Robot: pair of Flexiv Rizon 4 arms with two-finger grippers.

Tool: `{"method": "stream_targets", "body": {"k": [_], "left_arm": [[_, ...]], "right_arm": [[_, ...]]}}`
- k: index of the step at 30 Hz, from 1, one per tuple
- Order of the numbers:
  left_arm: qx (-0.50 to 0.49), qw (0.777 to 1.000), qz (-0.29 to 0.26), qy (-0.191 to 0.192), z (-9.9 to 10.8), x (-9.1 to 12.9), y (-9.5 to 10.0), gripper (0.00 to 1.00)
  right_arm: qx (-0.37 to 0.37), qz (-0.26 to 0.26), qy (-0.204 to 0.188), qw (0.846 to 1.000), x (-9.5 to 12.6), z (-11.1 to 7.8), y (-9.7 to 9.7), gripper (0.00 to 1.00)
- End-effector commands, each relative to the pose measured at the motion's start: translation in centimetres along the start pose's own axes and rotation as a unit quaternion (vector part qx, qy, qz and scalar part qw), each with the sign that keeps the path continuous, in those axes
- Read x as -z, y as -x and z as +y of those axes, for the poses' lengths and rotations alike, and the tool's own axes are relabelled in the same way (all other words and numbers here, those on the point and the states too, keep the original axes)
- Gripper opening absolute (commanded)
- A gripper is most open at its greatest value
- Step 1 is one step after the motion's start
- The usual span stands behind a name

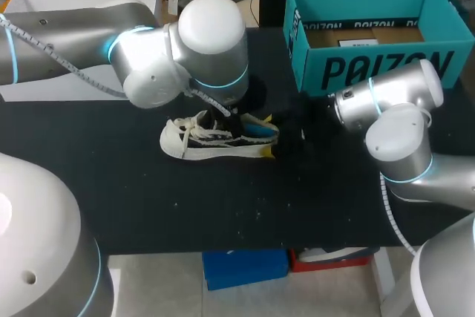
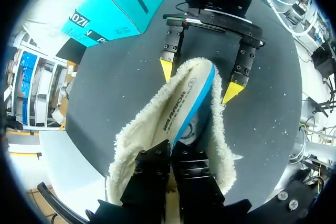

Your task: Take the shoe out of the shoebox, open the shoe tongue, remove and reinsert the insole, then place the shoe into the shoebox

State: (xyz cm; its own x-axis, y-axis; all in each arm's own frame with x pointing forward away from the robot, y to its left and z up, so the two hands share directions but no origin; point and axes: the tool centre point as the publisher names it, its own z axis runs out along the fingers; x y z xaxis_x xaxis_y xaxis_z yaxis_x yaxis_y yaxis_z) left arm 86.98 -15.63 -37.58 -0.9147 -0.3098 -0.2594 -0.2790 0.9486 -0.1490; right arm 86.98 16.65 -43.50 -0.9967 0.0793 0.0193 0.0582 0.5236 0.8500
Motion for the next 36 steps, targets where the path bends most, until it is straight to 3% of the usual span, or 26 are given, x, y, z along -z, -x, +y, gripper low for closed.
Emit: {"method": "stream_targets", "body": {"k": [1,19,20,22,25,36], "left_arm": [[0.002,1.0,0.009,-0.01,0.7,0.6,0.0,0.0],[-0.032,0.998,0.033,-0.032,-1.2,-0.4,-1.3,0.0],[-0.034,0.998,0.033,-0.035,-1.2,-0.3,-1.4,0.07],[-0.044,0.997,0.037,-0.043,-1.0,-0.2,-1.4,0.39],[-0.065,0.996,0.041,-0.053,-0.9,0.0,-1.6,1.0],[-0.104,0.99,0.032,-0.084,-2.7,-0.5,-1.8,0.95]], "right_arm": [[-0.001,-0.001,-0.001,1.0,-0.4,0.0,-0.2,0.0],[-0.001,-0.001,-0.001,1.0,-0.4,0.0,-0.2,0.0],[-0.001,-0.001,-0.001,1.0,-0.4,0.0,-0.2,0.0],[-0.001,-0.001,-0.001,1.0,-0.4,0.0,-0.2,0.0],[-0.001,-0.001,-0.001,1.0,-0.4,0.0,-0.2,0.0],[-0.001,-0.001,-0.001,1.0,-0.4,0.0,-0.2,0.0]]}}
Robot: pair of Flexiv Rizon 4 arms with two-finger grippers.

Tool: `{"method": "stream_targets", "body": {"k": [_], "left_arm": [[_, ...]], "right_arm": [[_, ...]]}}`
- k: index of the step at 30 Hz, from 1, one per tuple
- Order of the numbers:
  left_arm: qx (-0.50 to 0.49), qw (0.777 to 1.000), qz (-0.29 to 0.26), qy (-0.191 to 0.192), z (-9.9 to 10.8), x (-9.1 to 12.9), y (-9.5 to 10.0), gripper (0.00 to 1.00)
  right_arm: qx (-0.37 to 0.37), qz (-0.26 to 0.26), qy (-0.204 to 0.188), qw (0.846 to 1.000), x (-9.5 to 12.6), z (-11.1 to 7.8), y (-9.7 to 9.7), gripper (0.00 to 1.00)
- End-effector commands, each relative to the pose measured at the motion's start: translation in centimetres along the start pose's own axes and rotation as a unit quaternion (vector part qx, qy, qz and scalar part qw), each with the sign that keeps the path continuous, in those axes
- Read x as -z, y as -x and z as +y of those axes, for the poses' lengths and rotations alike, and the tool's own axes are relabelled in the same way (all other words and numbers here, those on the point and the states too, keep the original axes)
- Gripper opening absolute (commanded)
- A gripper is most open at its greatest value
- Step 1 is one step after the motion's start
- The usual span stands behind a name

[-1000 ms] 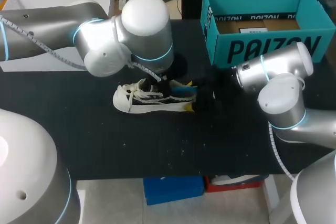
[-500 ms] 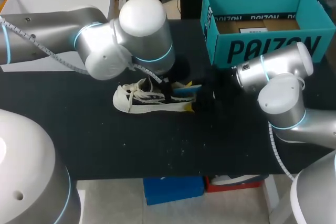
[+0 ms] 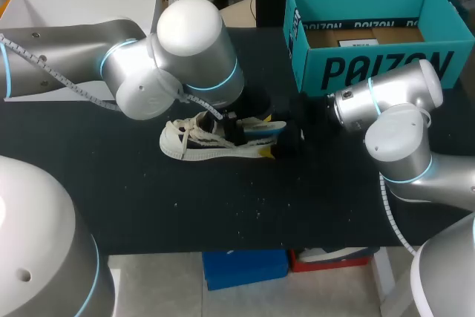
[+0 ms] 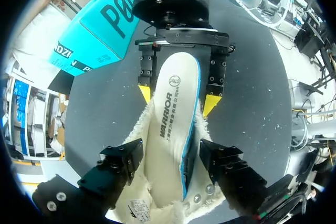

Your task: Take the shoe out of the shoebox, open the shoe tongue, remove and reinsert the insole, then place the shoe into the shoebox

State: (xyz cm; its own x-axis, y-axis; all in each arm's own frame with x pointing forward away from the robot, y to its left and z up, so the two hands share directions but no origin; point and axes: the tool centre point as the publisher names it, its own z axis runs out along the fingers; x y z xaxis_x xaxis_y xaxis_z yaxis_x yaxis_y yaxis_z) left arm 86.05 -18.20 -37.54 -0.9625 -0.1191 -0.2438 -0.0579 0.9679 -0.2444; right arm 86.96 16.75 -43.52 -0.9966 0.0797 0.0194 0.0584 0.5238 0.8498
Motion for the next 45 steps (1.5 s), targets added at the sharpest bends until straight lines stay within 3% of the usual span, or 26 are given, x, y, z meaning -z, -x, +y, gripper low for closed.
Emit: {"method": "stream_targets", "body": {"k": [1,3,4,6,7,8,15,20,21,32,33,34,45], "left_arm": [[-0.018,1.0,0.002,-0.013,-0.8,-0.7,0.0,0.95],[-0.024,1.0,-0.004,-0.014,-1.2,-0.7,0.0,0.87],[-0.033,0.999,-0.006,-0.017,-1.6,-0.7,-0.1,0.77],[-0.044,0.999,-0.009,-0.019,-2.1,-0.8,-0.1,0.74],[-0.053,0.998,-0.003,-0.025,-2.5,-0.8,-0.1,0.66],[-0.055,0.998,-0.005,-0.023,-2.7,-0.9,-0.1,0.51],[-0.067,0.997,-0.018,-0.026,-3.7,-0.6,-0.2,0.52],[-0.062,0.998,-0.017,-0.022,-3.5,-0.7,-0.4,0.33],[-0.065,0.998,-0.013,-0.021,-3.6,-0.9,-0.5,0.25],[-0.061,0.998,-0.028,-0.008,-3.7,-1.5,-0.6,0.27],[-0.058,0.998,-0.028,-0.008,-3.7,-1.5,-0.6,0.24],[-0.054,0.998,-0.032,-0.006,-3.6,-1.5,-0.5,0.01],[-0.053,0.998,-0.031,-0.021,-3.0,0.0,-0.6,0.0]], "right_arm": [[-0.001,-0.001,-0.001,1.0,-0.3,0.0,-0.1,0.0],[-0.001,-0.001,-0.001,1.0,-0.3,0.0,-0.1,0.0],[-0.001,-0.001,-0.001,1.0,-0.3,0.0,-0.1,0.0],[-0.001,-0.001,-0.001,1.0,-0.3,0.0,-0.1,0.0],[-0.001,-0.001,-0.001,1.0,-0.3,0.0,-0.1,0.0],[-0.001,-0.001,-0.001,1.0,-0.3,0.0,-0.1,0.0],[-0.001,-0.001,-0.001,1.0,-0.3,0.0,-0.1,0.0],[-0.001,-0.001,-0.001,1.0,-0.3,0.0,-0.1,0.0],[-0.001,-0.001,-0.001,1.0,-0.3,0.0,-0.1,0.0],[-0.001,-0.001,-0.001,1.0,-0.3,0.0,-0.1,0.0],[-0.001,-0.001,-0.001,1.0,-0.3,0.0,-0.1,0.0],[-0.001,-0.001,-0.001,1.0,-0.3,0.0,-0.1,0.0],[-0.001,-0.001,-0.001,1.0,-0.3,0.0,-0.1,0.0]]}}
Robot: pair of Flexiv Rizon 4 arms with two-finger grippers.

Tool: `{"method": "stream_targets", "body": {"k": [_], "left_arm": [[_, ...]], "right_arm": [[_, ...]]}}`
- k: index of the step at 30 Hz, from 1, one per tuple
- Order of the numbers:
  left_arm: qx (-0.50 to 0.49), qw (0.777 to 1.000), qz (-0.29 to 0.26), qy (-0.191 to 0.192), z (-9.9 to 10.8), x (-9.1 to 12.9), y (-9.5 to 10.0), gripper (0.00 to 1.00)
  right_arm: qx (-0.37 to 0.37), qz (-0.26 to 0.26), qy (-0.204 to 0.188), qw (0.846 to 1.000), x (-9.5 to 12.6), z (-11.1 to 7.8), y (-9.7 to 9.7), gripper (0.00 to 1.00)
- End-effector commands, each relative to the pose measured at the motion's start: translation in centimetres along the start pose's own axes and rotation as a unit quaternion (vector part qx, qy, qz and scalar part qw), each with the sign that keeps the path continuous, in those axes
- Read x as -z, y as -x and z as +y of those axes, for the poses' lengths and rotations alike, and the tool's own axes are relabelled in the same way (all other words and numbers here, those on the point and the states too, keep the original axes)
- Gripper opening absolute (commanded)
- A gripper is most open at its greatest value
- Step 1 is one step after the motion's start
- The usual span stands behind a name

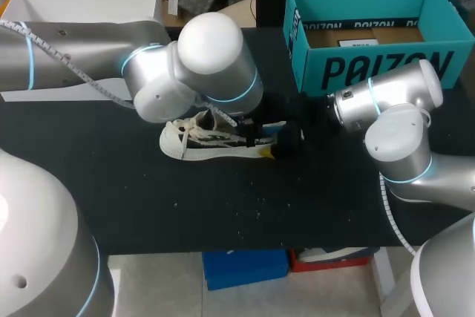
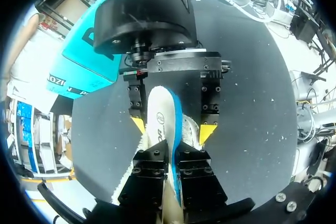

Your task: Take the shoe out of the shoebox, open the shoe tongue, remove and reinsert the insole, then place the shoe into the shoebox

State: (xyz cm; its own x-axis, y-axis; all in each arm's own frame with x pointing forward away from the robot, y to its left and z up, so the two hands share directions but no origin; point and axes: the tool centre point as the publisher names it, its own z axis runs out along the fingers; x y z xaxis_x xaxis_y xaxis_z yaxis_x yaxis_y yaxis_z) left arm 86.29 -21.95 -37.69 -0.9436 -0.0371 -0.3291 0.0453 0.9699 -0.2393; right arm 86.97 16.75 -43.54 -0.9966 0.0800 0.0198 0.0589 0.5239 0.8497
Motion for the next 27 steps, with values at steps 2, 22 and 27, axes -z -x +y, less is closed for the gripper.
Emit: {"method": "stream_targets", "body": {"k": [2,22,27], "left_arm": [[-0.002,1.0,0.001,-0.015,0.6,1.8,-0.7,0.0],[0.083,0.979,0.022,-0.187,-3.4,15.3,-1.9,0.0],[0.119,0.958,0.046,-0.257,-5.2,19.8,-1.6,0.0]], "right_arm": [[-0.001,-0.001,-0.001,1.0,-0.3,0.0,-0.1,0.0],[-0.001,-0.001,-0.001,1.0,-0.3,0.0,-0.1,0.0],[-0.001,-0.001,-0.001,1.0,-0.3,0.0,-0.1,0.0]]}}
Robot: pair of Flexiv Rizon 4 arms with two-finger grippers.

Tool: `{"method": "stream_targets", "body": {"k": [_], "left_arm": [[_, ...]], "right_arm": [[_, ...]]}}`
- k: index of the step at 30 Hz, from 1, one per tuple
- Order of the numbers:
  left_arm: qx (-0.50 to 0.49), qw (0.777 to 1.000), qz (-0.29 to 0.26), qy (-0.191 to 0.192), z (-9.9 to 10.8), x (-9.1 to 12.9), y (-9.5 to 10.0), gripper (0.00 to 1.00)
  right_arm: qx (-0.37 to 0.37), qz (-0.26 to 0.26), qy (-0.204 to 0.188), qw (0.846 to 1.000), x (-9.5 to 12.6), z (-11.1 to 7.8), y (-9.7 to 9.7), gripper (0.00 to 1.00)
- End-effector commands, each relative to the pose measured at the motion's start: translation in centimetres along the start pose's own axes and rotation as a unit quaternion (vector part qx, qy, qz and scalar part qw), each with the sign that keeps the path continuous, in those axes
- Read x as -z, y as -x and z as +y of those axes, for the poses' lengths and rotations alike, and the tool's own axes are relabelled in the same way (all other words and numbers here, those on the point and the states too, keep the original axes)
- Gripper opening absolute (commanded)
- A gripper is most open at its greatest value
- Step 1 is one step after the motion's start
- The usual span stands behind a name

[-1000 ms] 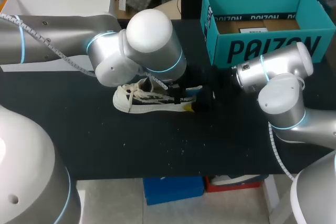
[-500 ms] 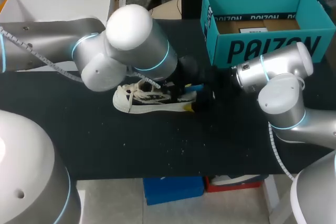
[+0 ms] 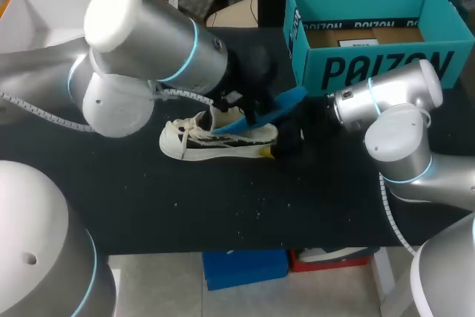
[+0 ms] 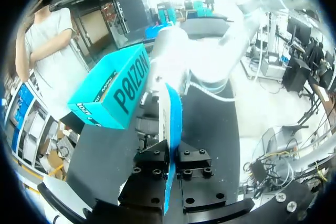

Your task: Take the shoe out of the shoebox, open the shoe tongue, remove and reinsert the insole, then place the shoe into the shoebox

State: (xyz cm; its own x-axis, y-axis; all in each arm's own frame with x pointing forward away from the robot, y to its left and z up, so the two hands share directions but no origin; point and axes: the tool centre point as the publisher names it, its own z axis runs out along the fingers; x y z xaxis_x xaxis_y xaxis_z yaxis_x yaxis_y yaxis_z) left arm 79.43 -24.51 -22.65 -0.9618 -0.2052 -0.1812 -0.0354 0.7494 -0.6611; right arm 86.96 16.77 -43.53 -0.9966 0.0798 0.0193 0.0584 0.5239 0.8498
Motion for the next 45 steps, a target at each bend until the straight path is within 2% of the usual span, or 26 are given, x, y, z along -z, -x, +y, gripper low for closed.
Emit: {"method": "stream_targets", "body": {"k": [1,3,6,24,25,27,32,40,45], "left_arm": [[0.034,0.996,0.043,-0.066,-1.5,5.3,-0.2,0.0],[0.043,0.994,0.052,-0.086,-2.4,6.3,-0.3,0.0],[0.073,0.983,0.103,-0.132,-3.4,7.7,-0.2,0.0],[0.073,0.983,0.103,-0.132,-3.4,7.7,-0.2,0.0],[0.1,0.978,0.112,-0.144,-2.8,7.7,-0.3,0.0],[0.15,0.961,0.158,-0.171,-2.3,8.4,-0.8,0.0],[0.179,0.941,0.199,-0.209,-2.9,10.8,-1.1,0.0],[0.215,0.914,0.227,-0.256,-5.5,15.3,-0.6,0.0],[0.213,0.9,0.252,-0.286,-7.9,18.3,-1.1,0.0]], "right_arm": [[-0.001,-0.001,-0.001,1.0,-0.3,0.0,-0.1,0.0],[-0.001,-0.001,-0.001,1.0,-0.3,0.0,-0.1,0.0],[-0.001,-0.001,-0.001,1.0,-0.3,0.0,-0.1,0.0],[-0.001,-0.001,-0.001,1.0,-0.3,0.0,-0.1,0.0],[-0.001,-0.001,-0.001,1.0,-0.3,0.0,-0.1,0.0],[-0.001,-0.001,-0.001,1.0,-0.3,0.0,-0.1,0.0],[-0.001,-0.001,-0.001,1.0,-0.3,0.0,-0.1,0.0],[-0.001,-0.001,-0.001,1.0,-0.3,0.0,-0.1,0.0],[-0.001,-0.001,-0.001,1.0,-0.3,0.0,-0.1,0.0]]}}
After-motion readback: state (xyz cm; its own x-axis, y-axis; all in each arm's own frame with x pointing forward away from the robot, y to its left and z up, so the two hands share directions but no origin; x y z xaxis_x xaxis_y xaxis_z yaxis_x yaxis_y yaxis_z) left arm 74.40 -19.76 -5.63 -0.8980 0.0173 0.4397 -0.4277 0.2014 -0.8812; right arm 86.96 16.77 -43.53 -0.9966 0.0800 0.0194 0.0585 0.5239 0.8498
